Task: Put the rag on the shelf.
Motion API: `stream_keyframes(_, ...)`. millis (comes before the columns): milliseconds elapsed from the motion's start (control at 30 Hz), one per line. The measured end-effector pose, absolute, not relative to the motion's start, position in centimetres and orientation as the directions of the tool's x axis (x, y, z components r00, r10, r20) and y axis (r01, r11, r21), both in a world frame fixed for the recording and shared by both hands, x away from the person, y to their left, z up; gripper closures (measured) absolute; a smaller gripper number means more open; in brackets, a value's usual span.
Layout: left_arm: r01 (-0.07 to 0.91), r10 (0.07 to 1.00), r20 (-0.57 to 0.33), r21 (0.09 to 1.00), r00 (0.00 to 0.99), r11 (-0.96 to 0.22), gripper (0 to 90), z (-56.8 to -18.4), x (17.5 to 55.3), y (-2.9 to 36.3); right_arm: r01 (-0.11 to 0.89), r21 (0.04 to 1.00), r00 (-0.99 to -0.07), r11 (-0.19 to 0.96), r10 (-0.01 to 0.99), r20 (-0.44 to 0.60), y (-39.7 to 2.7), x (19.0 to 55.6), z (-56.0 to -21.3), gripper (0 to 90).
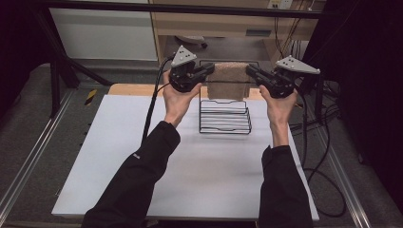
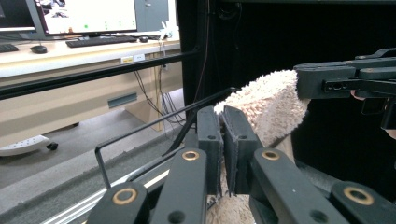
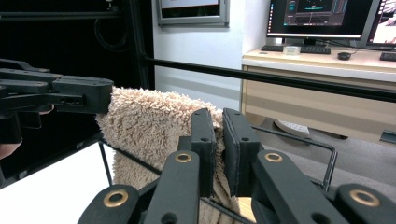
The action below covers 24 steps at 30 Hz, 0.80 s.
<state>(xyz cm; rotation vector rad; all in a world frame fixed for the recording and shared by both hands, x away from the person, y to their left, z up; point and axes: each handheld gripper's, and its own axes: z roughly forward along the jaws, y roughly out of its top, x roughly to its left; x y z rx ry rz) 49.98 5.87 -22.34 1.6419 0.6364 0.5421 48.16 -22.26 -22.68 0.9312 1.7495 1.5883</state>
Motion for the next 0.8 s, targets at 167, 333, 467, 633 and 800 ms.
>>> stream_keyframes(167,0.118,0.662,0.004,0.983,0.749,-0.139,85.8,-22.7,49.6,6.0,0.118,0.992,-0.588,0.051,0.808,0.028,-22.4,47.5,-23.0,83.4)
stream_keyframes(333,0.121,0.662,0.022,0.978,0.749,-0.169,85.5,-22.9,49.0,5.9,0.139,0.988,-0.599,0.061,0.800,0.035,-22.4,46.9,-23.5,83.3)
stream_keyframes(467,0.127,0.656,0.031,0.973,0.754,-0.193,85.3,-23.1,48.6,5.9,0.158,0.985,-0.602,0.071,0.797,0.039,-22.4,46.5,-23.7,83.2)
stream_keyframes(633,0.140,0.647,0.029,0.968,0.762,-0.208,84.8,-23.5,48.4,6.0,0.175,0.981,-0.609,0.085,0.793,0.040,-22.4,46.1,-24.2,83.1)
stream_keyframes(800,0.153,0.644,0.031,0.961,0.765,-0.229,83.8,-23.9,48.2,5.9,0.190,0.977,-0.610,0.092,0.791,0.044,-22.4,46.0,-24.9,82.9)
